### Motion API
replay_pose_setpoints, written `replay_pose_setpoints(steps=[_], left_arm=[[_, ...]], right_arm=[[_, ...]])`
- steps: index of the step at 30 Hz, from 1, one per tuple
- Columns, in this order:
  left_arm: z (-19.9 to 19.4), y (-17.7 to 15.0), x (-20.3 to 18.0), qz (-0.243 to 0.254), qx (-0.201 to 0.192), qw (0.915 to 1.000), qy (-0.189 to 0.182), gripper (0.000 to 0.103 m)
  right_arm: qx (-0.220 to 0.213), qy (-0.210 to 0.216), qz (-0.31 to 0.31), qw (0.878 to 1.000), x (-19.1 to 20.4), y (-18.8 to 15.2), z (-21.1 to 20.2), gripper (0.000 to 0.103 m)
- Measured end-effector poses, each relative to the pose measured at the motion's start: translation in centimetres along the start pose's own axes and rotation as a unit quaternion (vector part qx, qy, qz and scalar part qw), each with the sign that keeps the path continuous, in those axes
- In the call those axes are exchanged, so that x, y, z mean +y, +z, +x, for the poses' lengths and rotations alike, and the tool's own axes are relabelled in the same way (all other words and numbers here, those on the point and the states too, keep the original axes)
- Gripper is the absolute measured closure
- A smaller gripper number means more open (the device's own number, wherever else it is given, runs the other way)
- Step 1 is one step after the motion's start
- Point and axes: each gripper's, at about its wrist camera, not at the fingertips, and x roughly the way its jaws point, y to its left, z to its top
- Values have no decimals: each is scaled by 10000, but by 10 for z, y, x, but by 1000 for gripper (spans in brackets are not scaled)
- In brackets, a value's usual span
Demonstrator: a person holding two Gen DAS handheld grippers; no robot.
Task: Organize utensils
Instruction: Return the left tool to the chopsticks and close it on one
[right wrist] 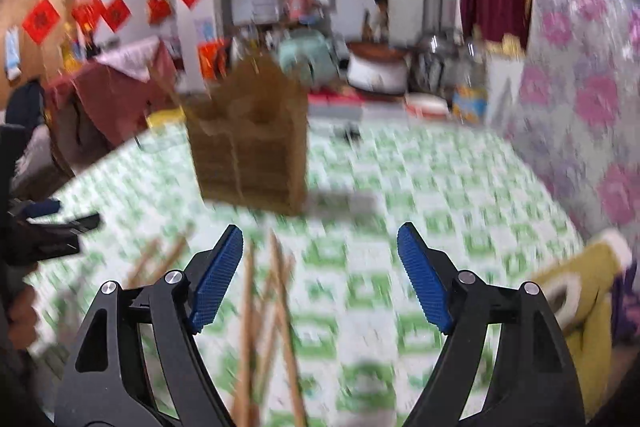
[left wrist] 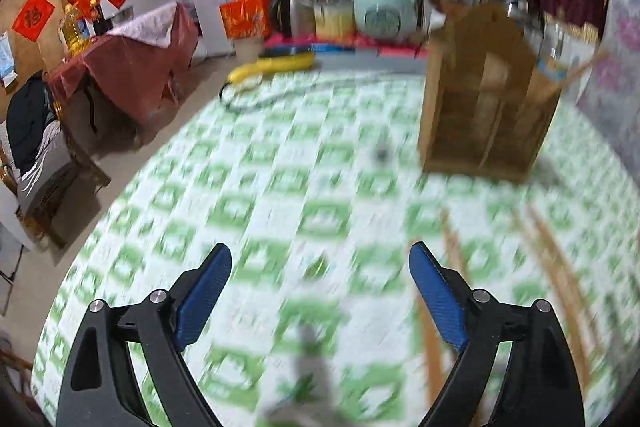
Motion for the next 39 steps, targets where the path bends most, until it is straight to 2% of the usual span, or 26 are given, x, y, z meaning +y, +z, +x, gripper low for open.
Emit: replay_pose_setpoints(steps=[2,6,9,13,16,20,23,26,29,33,35,36,39], left_arm=[[0,-13,3,92,149,9997,-141,14],[2,-37,-8,526,577,9944,-713,14],[2,-48,-14,831,695,9920,-651,14],[9,-52,-15,845,899,9892,-790,14],[4,-53,-20,957,871,9879,-859,14],[3,-55,-21,1071,853,9882,-692,14],[3,-56,-14,982,932,9872,-838,14],[-2,-58,-14,1013,935,9838,-1142,14],[-5,-64,-22,1238,895,9824,-1074,13],[-5,-61,-24,1321,747,9854,-779,13],[9,-54,-25,1394,729,9872,-251,15],[15,-52,-26,1427,693,9872,-172,13],[25,-42,-27,1420,705,9871,-216,15]], right_arm=[[189,3,110,9998,-6,-8,3,25],[412,131,341,9985,-14,-16,7,25],[434,143,379,9982,-15,-16,8,24],[467,139,389,9981,-15,-17,10,23],[474,117,404,9980,-16,-17,11,23],[489,105,495,9975,-20,-16,11,23],[515,121,535,9972,-21,-16,12,23],[524,99,488,9974,-19,-16,12,23],[501,82,450,9977,-17,-16,12,23],[449,54,501,9977,-20,-16,10,23],[474,69,554,9973,-21,-15,11,23],[491,80,565,9972,-22,-15,12,23],[464,59,550,9974,-22,-15,11,23]])
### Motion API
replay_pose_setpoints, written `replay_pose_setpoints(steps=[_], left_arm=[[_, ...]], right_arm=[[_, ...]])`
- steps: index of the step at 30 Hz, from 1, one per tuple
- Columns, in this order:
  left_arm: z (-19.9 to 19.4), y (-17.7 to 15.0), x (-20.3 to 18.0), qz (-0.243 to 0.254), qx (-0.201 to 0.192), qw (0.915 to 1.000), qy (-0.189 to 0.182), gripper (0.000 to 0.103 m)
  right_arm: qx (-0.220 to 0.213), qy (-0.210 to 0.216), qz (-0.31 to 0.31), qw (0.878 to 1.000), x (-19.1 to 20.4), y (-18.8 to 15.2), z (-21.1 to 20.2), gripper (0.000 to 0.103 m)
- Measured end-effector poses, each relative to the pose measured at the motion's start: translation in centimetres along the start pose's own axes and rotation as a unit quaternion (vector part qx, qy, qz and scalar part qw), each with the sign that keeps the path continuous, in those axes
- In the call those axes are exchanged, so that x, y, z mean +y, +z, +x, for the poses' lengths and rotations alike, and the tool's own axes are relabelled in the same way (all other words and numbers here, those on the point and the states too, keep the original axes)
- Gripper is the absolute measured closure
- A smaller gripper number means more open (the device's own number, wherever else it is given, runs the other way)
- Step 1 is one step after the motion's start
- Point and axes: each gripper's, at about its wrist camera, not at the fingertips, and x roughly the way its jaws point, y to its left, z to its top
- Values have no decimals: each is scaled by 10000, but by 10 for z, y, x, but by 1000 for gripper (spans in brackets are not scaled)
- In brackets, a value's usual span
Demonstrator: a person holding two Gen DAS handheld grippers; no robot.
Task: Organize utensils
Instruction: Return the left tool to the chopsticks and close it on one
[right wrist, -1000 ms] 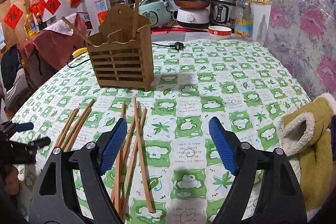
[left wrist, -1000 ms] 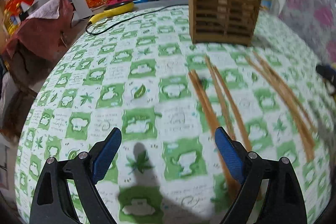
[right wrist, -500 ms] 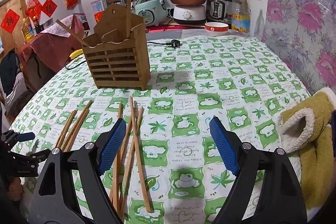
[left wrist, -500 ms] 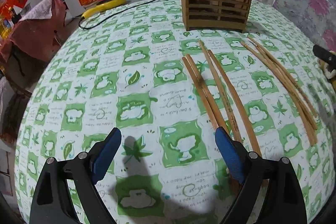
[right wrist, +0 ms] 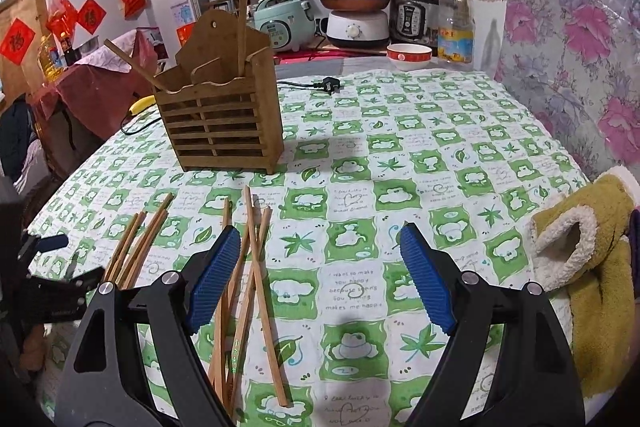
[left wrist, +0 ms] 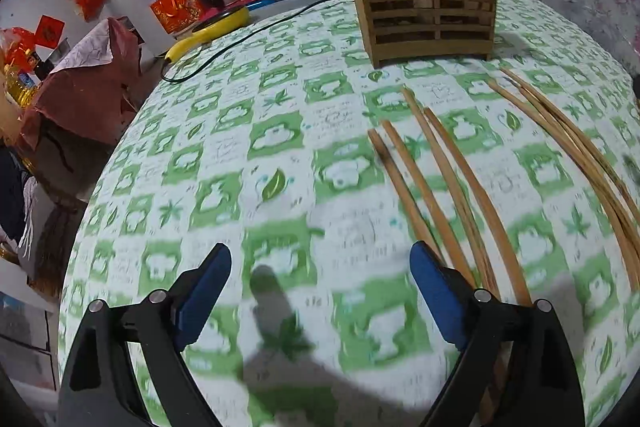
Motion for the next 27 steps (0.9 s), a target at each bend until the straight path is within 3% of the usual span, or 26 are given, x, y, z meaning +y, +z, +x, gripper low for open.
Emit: replay_pose_setpoints(steps=[3,10,16,19,23,25,26,27], left_arm=[[0,0,0,11,-17,9999,-137,24],[-8,-3,-19,417,-241,9988,89,45],[-21,-5,-5,44,-212,9963,-832,46],[-28,-7,-5,-23,-288,9926,-1178,40],[-21,-13,-19,248,-78,9931,-1140,38],[-26,-16,-23,371,-167,9942,-993,39],[-27,-18,-22,363,-190,9946,-950,42],[-27,-18,-22,362,-213,9952,-888,55]], right_arm=[[-22,30,35,10000,-1,0,-1,24],[-9,83,-13,10000,2,-1,0,26],[-5,96,-35,9999,3,-1,0,26],[20,84,-54,9999,3,-1,0,26],[31,72,-85,9999,4,-2,0,26],[36,73,-60,9999,4,-2,0,26],[40,74,-50,10000,4,-2,0,26],[44,73,-31,10000,3,-2,0,26]])
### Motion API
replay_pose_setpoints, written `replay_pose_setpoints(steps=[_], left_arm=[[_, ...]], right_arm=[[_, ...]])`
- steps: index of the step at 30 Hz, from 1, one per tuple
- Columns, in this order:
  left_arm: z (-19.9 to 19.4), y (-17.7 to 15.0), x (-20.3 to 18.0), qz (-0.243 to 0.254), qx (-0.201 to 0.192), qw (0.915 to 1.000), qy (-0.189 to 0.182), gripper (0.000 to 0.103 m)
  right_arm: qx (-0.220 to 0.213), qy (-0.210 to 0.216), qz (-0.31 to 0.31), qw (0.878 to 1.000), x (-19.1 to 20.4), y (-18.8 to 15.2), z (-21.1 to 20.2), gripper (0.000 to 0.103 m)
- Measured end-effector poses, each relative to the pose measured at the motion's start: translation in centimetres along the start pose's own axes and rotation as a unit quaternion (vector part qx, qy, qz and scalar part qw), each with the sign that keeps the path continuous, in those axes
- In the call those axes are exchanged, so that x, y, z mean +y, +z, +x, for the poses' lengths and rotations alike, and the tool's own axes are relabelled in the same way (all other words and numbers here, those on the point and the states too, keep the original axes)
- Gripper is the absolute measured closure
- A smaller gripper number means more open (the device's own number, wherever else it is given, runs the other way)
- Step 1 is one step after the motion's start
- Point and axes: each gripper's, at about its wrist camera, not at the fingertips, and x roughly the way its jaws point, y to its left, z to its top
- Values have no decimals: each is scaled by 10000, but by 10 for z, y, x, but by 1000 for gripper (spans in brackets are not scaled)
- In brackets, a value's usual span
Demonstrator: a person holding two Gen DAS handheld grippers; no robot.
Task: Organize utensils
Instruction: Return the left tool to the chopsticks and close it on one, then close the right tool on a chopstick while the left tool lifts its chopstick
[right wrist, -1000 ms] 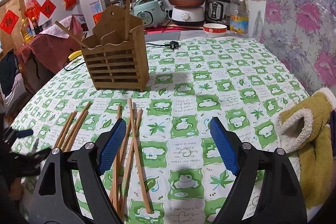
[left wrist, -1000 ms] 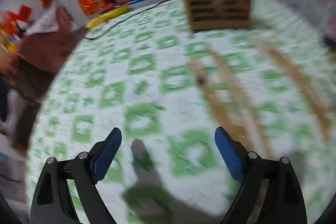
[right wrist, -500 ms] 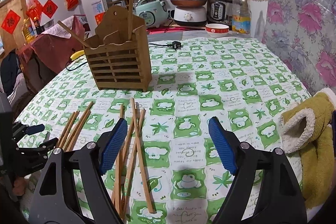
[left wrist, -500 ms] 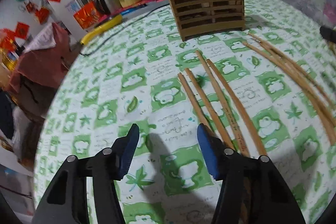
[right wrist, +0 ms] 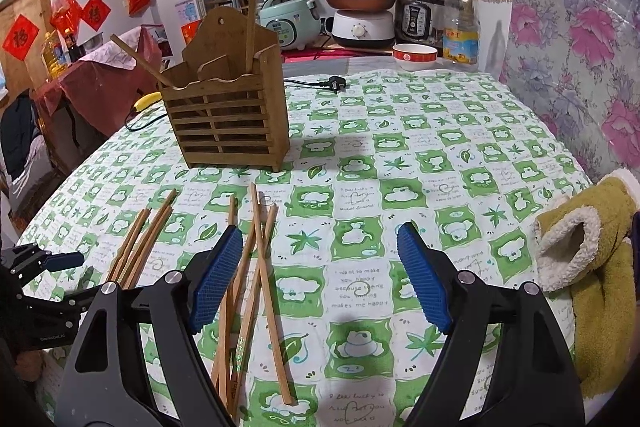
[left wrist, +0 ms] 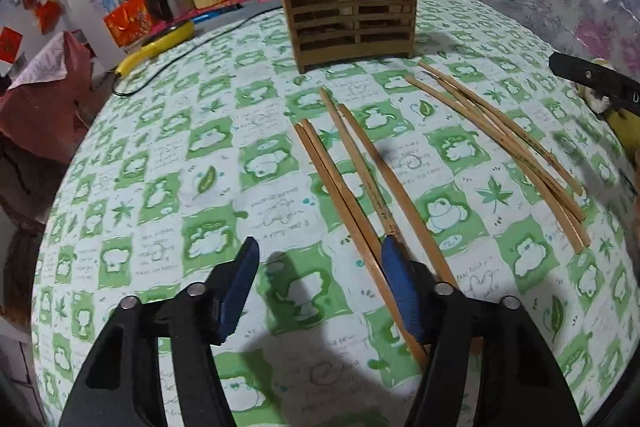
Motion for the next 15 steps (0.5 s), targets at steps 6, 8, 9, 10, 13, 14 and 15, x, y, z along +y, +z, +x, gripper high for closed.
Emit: replay_pose_setpoints(steps=[6,8,9,10,13,14,15], left_arm=[[28,27,8,-107,179,9997,90,83],[33,35,6,-125,202,9997,38,91],[36,38,4,-100,191,9997,64,93],[38,40,2,-72,166,9997,153,94],[46,50,-3,-28,142,9992,368,96],[51,56,-3,-59,141,9989,436,97],[54,61,-3,-118,159,9988,453,97]], right_arm=[[16,23,-29,10000,1,1,1,26],[11,19,-17,10000,0,1,1,26],[14,19,13,10000,-2,1,1,26],[18,22,23,10000,-1,1,1,26],[19,40,52,10000,-1,1,1,26],[13,29,35,10000,-1,1,1,26],[12,22,23,10000,-1,1,1,26]])
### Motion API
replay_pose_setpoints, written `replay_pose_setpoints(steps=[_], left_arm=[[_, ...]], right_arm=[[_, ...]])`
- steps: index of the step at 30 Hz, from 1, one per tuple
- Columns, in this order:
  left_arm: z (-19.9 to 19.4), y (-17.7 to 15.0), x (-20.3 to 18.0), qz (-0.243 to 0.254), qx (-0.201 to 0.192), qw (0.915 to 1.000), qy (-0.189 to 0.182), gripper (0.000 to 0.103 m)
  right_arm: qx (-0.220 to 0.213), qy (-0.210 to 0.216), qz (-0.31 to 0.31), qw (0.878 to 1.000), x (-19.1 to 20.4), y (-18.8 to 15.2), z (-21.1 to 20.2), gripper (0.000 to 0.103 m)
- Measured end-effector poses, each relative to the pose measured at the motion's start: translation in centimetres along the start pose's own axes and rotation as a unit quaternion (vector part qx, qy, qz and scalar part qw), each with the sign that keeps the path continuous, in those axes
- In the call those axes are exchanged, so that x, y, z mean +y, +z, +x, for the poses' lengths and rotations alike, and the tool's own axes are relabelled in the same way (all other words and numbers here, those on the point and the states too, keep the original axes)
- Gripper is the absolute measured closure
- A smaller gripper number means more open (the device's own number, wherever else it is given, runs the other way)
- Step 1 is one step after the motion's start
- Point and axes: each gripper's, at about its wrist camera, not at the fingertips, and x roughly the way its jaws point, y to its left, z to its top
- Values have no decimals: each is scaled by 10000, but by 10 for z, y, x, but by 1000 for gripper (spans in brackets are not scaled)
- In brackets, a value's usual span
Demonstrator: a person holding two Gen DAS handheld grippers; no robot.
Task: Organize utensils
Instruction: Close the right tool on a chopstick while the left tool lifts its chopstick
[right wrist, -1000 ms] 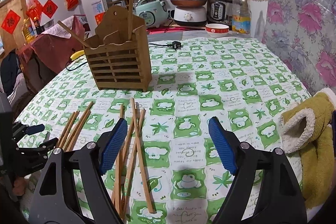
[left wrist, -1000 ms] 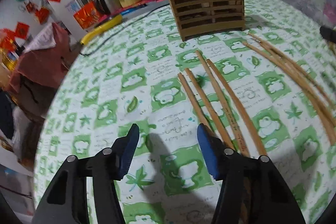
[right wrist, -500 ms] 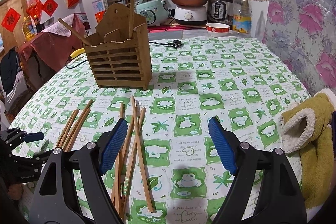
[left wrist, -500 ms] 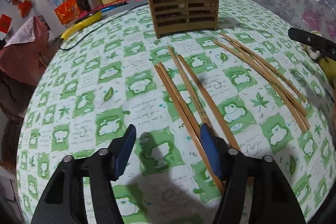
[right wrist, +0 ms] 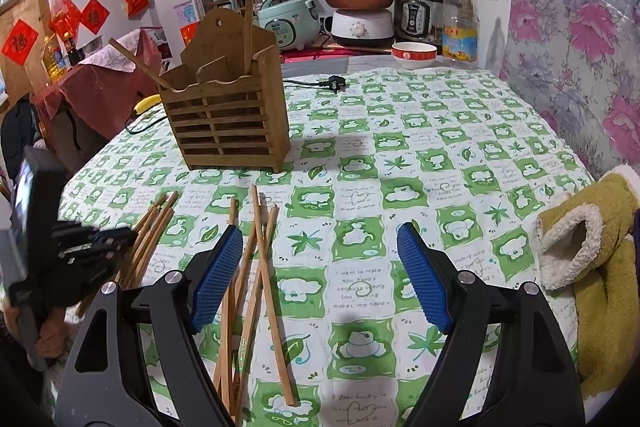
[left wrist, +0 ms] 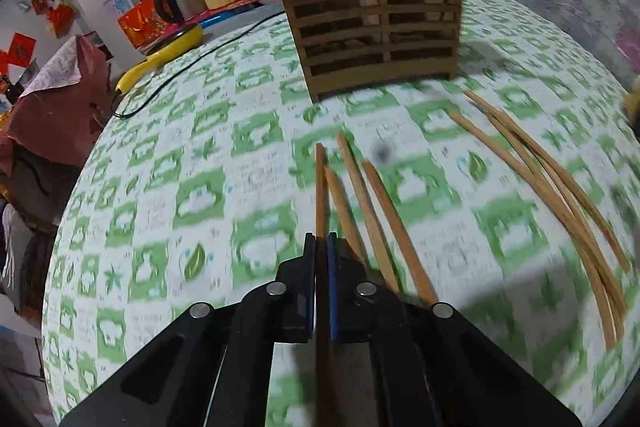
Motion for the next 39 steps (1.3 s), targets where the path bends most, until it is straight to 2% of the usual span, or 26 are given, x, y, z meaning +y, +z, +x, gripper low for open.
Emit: replay_pose_setpoints(steps=[4,6,8,12,17,20,24,31,34,37,38,39], left_arm=[[8,12,12,-464,98,9986,-245,97],[5,9,22,-670,153,9962,-532,96],[0,4,29,-818,202,9944,-640,95],[-15,-9,42,-1061,133,9926,-571,78],[-40,-34,59,-1383,-26,9868,-843,75],[-49,-51,65,-1443,-33,9836,-1084,75],[-57,-63,66,-1396,-74,9825,-1231,75],[-60,-71,47,-964,14,9820,-1625,75],[-54,-76,35,-720,187,9869,-1434,75],[-60,-84,23,-419,57,9943,-983,75],[-61,-85,21,-377,28,9952,-902,77],[-63,-87,20,-344,-10,9960,-826,82]], right_arm=[[36,-3,24,10000,-2,0,2,26],[45,27,41,10000,-3,0,2,26],[134,133,41,9998,-3,-1,4,26],[459,376,71,9982,-2,-9,13,26],[572,505,105,9970,-8,-24,4,32],[648,558,80,9963,-13,-38,-2,34],[762,613,88,9952,-17,-51,-6,34],[794,610,153,9949,-19,-51,-3,34],[753,616,168,9951,-20,-51,-5,34],[648,621,210,9957,-22,-49,-9,34],[612,617,216,9960,-22,-49,-11,34],[572,621,219,9962,-23,-49,-13,34]])
